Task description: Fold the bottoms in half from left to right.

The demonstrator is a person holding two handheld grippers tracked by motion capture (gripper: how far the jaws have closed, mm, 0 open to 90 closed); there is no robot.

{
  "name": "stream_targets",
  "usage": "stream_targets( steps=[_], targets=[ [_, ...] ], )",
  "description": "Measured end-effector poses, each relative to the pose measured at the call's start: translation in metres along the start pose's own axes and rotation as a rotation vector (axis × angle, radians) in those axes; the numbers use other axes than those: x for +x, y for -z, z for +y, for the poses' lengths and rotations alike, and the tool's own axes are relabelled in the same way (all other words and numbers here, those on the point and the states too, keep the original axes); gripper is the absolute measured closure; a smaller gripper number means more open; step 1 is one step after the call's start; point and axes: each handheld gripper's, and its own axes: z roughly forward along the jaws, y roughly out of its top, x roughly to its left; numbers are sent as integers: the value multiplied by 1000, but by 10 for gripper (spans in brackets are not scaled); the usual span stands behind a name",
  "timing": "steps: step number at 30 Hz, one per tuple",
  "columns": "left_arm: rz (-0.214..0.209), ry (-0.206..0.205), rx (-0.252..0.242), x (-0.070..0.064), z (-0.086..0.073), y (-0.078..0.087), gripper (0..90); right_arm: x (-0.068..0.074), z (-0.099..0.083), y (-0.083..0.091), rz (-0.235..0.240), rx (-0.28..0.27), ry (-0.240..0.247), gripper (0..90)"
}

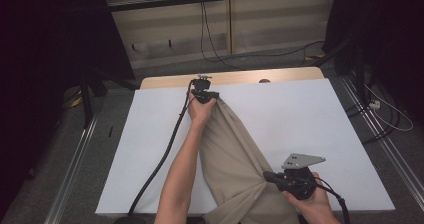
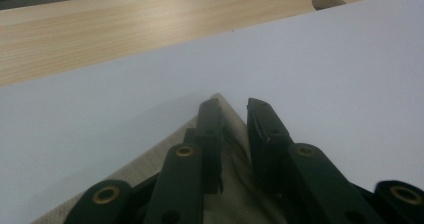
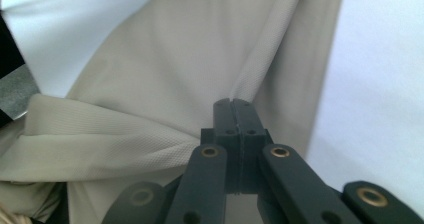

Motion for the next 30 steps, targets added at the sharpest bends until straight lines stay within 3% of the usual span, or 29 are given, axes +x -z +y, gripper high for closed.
stream_targets(
  steps=[4, 7, 11, 13, 16, 17, 19, 21, 24, 27, 28, 30],
  targets=[
    [4, -26, 7, -4, 0, -3, 709, -5, -3, 0, -12, 17, -8, 900],
    [-7, -8, -6, -6, 1, -4, 663, -9, -6, 1, -27, 36, -15, 900],
    [-32, -4, -37, -9, 0, 2, 515, -14, -9, 1, -52, 58, -22, 900],
    [-48, 6, -49, -10, -1, 7, 465, -16, -10, 0, -63, 79, -19, 900],
    [-16, -37, -64, -13, -2, 18, 393, -18, -12, -1, -84, 102, -25, 900],
    [-11, -28, -71, -13, -3, 22, 348, -18, -12, -1, -89, 108, -26, 900],
    [-34, -21, -79, -11, -6, 33, 301, -18, -12, -2, -100, 111, -26, 900],
    [-28, -44, -80, -9, -12, 45, 273, -18, -12, -2, -122, 115, -31, 887],
    [-33, -58, -92, -7, -25, 62, 227, -17, -10, 2, -154, 100, -37, 766],
    [-46, -102, -83, -9, -45, 84, 212, -12, -6, 14, -122, 35, -18, 733],
    [-53, -91, -93, -12, -50, 88, 207, -7, -5, 18, -87, 13, -6, 707],
    [-62, -106, -81, -15, -63, 102, 207, 1, -7, 20, -34, 19, 11, 707]
  ],
)
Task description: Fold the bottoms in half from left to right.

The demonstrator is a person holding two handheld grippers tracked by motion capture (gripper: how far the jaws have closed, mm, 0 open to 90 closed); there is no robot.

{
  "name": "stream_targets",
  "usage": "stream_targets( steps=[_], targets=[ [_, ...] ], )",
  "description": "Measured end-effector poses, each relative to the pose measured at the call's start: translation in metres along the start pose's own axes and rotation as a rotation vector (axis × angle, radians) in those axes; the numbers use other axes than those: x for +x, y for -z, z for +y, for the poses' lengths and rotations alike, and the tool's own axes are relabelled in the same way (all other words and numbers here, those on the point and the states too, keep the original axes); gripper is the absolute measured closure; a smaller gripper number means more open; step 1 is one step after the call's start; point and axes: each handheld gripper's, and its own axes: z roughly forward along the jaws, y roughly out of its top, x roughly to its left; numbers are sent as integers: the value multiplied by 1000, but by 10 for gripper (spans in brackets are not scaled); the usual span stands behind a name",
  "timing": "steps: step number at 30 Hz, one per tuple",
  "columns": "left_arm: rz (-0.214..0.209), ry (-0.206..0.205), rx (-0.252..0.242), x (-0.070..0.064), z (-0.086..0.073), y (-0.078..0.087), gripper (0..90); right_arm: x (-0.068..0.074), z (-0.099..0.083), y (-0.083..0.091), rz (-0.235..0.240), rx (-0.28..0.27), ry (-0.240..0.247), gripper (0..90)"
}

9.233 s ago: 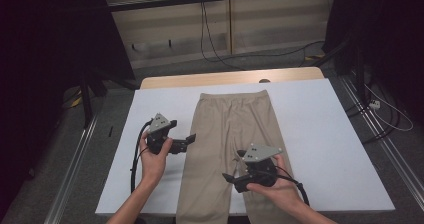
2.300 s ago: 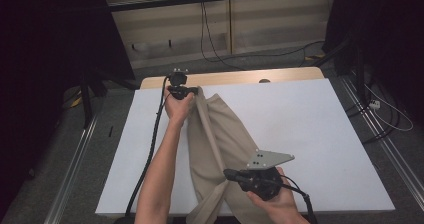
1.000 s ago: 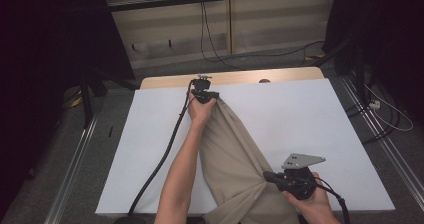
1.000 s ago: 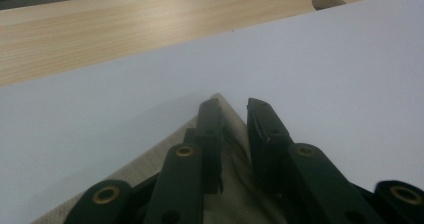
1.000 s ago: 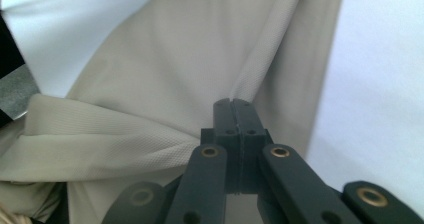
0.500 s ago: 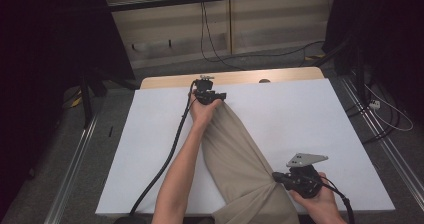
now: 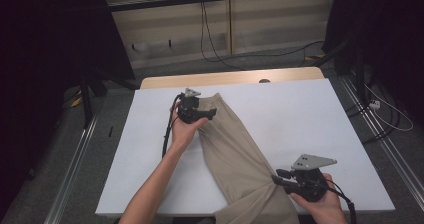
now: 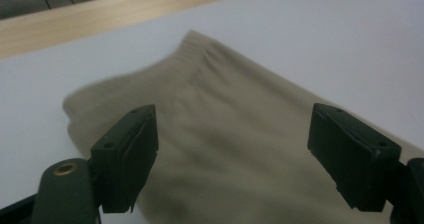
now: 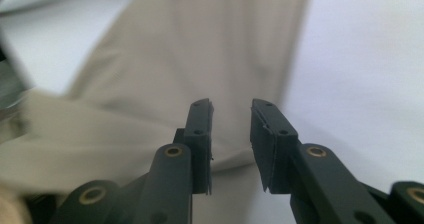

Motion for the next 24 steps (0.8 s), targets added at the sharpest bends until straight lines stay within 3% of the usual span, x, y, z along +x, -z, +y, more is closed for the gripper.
stream_targets(
  steps=[3, 7, 10, 13, 14, 15, 17, 18, 20, 21, 22, 23, 24],
  targets=[
    [-17, -43, 37, -11, -18, 22, 207, 18, -7, -2, 88, 27, 51, 707],
    [-70, -64, 85, -34, -46, 51, 207, 36, -10, -10, 146, 57, 122, 672],
    [-110, -117, 117, -57, -67, 72, 208, 38, -11, -20, 116, 95, 138, 595],
    [-159, -127, 124, -81, -89, 87, 225, 38, -12, -27, 96, 114, 157, 637],
    [-184, -122, 141, -89, -93, 89, 231, 38, -12, -27, 81, 117, 175, 704],
    [-204, -146, 153, -98, -95, 92, 231, 37, -12, -26, 67, 117, 185, 752],
    [-231, -225, 157, -118, -99, 94, 231, 30, -13, -24, 77, 122, 147, 898],
    [-229, -254, 150, -128, -102, 94, 232, 25, -13, -22, 86, 130, 118, 900],
    [-248, -311, 169, -142, -105, 91, 238, 17, -15, -17, 96, 134, 108, 900],
    [-245, -315, 180, -147, -107, 88, 238, 15, -16, -14, 90, 139, 108, 900],
    [-217, -323, 185, -150, -109, 85, 239, 15, -17, -12, 89, 144, 117, 900],
    [-209, -352, 202, -150, -110, 82, 239, 15, -19, -9, 87, 150, 130, 900],
    [-222, -336, 191, -148, -111, 81, 230, 14, -20, -6, 88, 155, 137, 900]
  ],
)
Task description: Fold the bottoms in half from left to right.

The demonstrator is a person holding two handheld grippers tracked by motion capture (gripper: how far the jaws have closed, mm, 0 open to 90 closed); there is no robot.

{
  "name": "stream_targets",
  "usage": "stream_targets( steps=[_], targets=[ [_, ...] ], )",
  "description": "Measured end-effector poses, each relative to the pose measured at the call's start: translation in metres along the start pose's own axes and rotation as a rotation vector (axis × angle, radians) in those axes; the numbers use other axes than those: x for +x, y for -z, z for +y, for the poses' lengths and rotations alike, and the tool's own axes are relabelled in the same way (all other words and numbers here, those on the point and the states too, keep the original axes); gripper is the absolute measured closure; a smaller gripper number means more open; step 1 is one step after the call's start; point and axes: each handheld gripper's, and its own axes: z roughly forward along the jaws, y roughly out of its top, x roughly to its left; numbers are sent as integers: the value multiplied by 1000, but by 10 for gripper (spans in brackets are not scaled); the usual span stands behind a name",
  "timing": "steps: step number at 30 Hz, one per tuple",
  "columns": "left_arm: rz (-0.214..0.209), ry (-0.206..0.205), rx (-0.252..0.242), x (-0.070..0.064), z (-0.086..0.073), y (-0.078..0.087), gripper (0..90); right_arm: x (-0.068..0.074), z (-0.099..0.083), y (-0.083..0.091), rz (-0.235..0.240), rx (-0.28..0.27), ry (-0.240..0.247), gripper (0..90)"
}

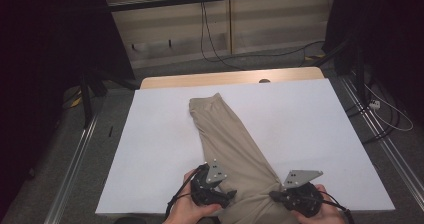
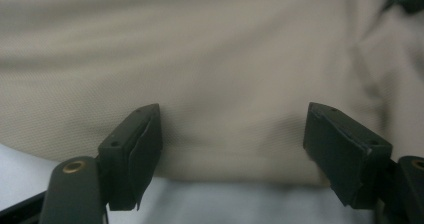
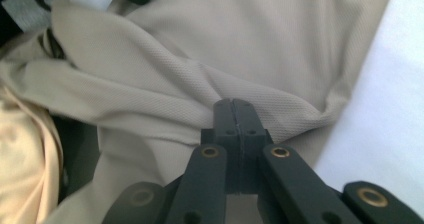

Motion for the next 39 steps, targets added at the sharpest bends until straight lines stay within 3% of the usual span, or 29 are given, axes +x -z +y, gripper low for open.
stream_targets(
  steps=[2, 7, 11, 14, 15, 17, 19, 21, 22, 24, 27, 29, 30, 31, 32, 33, 34, 36, 39],
  targets=[
    [-14, 28, -8, 3, -2, 1, 229, 0, -4, 5, 2, 6, 7, 900],
    [-13, 22, -5, 7, -3, 2, 232, 0, -10, 16, -9, 17, 0, 900],
    [-2, 35, 7, 6, -4, 5, 234, 2, -15, 20, -65, 29, -10, 900],
    [-2, 43, 13, 3, -6, 13, 284, 0, -17, 24, -108, 18, -65, 900],
    [19, 34, 25, 2, -6, 17, 308, 0, -18, 24, -128, 24, -78, 900],
    [-25, 42, 31, -2, -9, 22, 330, -1, -18, 22, -137, 34, -105, 896],
    [-35, 42, 35, -6, -11, 24, 384, -1, -18, 23, -156, 29, -117, 765],
    [-44, 32, 23, -9, -10, 24, 468, 0, -17, 25, -155, -7, -93, 696],
    [-50, 52, 11, -10, -8, 24, 507, 0, -15, 25, -152, -25, -102, 656],
    [-62, 32, 21, -13, -5, 21, 529, -5, -11, 24, -144, -61, -117, 595],
    [-71, -1, 24, -16, -4, 14, 538, -18, -3, 18, -148, -75, -136, 598],
    [-73, 6, -3, -15, -3, 10, 529, -29, 5, 10, -134, -70, -142, 625],
    [-73, -9, 10, -14, -2, 10, 524, -36, 10, 4, -134, -57, -146, 620],
    [-78, 5, 0, -14, -1, 9, 524, -40, 13, 0, -134, -50, -144, 617],
    [-76, -24, 13, -14, 0, 9, 523, -43, 15, -5, -118, -51, -144, 613],
    [-74, -34, 18, -15, 1, 8, 522, -45, 17, -9, -108, -34, -146, 598],
    [-71, -13, 12, -16, 2, 8, 523, -44, 18, -14, -112, -9, -139, 596],
    [-78, -24, 14, -17, 2, 7, 533, -37, 17, -15, -161, -11, -99, 615],
    [-71, -15, 19, -18, 3, 8, 542, -31, 17, -15, -152, -11, -74, 743]
  ],
)
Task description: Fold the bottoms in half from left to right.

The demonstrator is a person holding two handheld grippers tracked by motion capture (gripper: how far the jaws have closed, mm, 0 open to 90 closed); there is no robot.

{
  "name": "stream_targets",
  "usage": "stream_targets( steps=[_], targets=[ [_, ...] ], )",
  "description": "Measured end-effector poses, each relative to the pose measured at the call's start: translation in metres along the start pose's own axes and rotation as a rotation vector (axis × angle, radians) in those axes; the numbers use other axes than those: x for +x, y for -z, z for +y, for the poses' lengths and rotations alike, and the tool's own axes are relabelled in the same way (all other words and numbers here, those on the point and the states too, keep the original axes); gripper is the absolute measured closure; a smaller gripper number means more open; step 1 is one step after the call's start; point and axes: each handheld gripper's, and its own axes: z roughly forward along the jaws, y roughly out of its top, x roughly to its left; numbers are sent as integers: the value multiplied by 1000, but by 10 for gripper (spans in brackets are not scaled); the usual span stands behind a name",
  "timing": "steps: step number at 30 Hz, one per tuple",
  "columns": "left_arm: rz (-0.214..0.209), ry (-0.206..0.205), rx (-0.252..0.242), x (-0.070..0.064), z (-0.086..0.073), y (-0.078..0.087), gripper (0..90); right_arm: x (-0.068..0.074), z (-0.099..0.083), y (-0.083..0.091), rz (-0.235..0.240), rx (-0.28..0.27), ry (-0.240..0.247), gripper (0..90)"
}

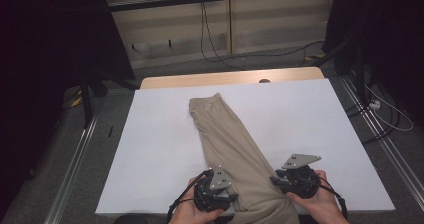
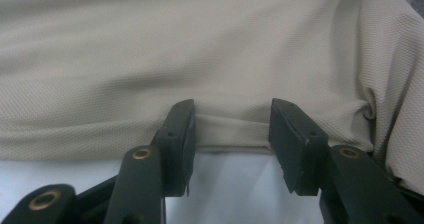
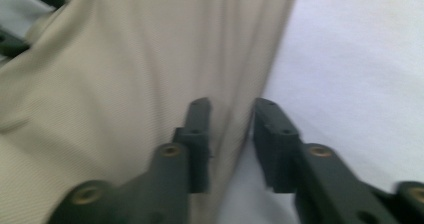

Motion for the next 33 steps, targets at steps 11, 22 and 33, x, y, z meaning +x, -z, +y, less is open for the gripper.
stream_targets(
  steps=[11, 22, 33],
  targets=[
    [8, -2, -14, 3, -1, -3, 482, -4, 0, -1, 76, 2, -62, 894],
    [-72, -51, 25, 1, -2, 4, 898, 2, -6, 9, 84, 9, -87, 900],
    [-125, -39, 39, -10, -20, 30, 899, 35, -25, 28, 142, 6, -64, 900]
  ],
)
